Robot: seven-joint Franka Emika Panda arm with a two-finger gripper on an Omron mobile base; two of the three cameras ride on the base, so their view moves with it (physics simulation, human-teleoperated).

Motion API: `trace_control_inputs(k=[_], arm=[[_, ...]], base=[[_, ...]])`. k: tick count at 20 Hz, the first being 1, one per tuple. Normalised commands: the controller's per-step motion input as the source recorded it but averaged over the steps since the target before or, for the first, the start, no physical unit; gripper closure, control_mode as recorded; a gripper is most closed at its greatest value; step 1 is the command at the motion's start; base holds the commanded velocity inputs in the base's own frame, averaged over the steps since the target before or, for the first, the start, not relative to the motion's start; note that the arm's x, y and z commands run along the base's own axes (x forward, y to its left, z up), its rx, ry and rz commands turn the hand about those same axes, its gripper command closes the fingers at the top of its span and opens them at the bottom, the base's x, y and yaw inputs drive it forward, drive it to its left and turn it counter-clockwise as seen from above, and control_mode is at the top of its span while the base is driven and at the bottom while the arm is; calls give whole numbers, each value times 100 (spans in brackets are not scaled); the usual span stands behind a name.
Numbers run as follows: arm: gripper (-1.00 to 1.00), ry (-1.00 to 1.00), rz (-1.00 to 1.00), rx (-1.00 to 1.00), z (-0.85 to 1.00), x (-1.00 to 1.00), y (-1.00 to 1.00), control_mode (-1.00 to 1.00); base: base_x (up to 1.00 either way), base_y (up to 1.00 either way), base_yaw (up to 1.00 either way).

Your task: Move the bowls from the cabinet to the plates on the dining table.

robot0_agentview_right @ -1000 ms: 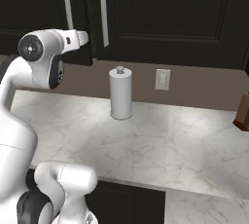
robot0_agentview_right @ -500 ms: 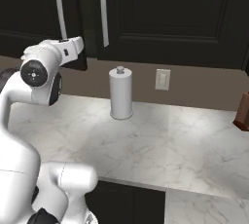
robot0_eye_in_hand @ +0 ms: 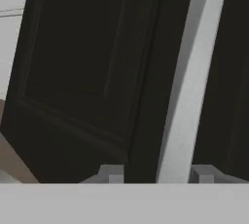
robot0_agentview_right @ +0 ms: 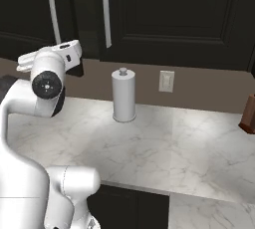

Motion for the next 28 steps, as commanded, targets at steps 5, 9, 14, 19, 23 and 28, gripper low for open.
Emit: trace_control_inputs(k=[5, 9, 14, 19, 23, 28], arm=[[100, 9, 22, -12, 14, -69, 72, -100], [100, 17, 22, -13, 6, -62, 77, -100], [100, 27, 17, -19, 0, -52, 84, -100], [100, 31, 11, -22, 0, -48, 92, -100], [100, 27, 7, -22, 0, -24, 90, -100], [100, 21, 5, -22, 0, -31, 93, -100]], base=[[0, 0, 0], [0, 0, 0], [0, 0, 0], [0, 0, 0], [0, 0, 0], [0, 0, 0]])
